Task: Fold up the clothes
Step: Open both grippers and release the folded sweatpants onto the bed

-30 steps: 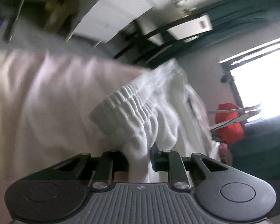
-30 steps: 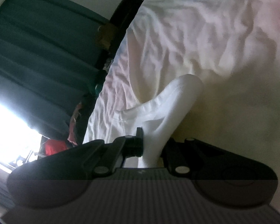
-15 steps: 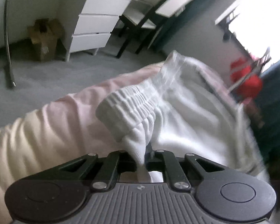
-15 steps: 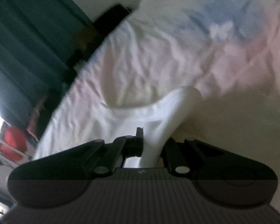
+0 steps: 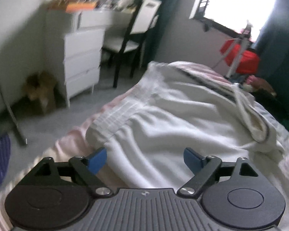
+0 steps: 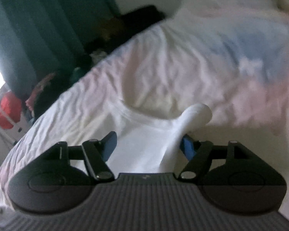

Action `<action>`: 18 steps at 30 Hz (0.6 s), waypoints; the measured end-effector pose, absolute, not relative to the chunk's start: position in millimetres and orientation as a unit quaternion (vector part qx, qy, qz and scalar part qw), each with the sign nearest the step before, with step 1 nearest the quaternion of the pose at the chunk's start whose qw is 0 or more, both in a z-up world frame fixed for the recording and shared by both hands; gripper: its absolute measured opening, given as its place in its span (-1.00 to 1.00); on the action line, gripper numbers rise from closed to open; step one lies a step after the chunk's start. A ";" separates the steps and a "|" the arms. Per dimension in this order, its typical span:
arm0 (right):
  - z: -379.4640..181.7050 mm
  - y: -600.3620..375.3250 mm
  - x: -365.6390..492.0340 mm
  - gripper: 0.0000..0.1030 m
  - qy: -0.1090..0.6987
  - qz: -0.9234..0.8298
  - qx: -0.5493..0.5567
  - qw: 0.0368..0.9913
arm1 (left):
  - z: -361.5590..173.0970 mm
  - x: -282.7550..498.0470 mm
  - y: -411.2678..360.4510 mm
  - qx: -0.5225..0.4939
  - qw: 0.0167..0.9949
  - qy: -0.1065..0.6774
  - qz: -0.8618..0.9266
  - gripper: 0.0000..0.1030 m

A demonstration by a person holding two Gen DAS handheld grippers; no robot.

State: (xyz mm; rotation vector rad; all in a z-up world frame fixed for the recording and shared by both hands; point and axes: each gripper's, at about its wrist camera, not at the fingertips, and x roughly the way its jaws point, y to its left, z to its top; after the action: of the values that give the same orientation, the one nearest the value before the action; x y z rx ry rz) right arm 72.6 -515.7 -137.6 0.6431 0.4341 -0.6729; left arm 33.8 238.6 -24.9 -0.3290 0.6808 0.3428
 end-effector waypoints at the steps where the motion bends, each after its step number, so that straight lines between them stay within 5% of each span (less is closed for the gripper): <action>1: -130.6 -509.5 71.7 0.41 0.201 -0.312 0.299 0.879 | -19.1 32.7 227.6 -0.144 0.922 0.321 0.162 0.79; 18: -42.3 -364.0 48.0 0.39 0.106 -0.018 0.167 0.980 | 32.9 68.3 16.7 -0.022 0.977 0.211 0.000 0.81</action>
State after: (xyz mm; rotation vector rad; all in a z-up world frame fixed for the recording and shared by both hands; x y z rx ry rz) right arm 48.0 -364.0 -42.3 0.3366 0.2133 -0.0365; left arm 68.3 16.7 32.9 -0.0452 0.4251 -0.0005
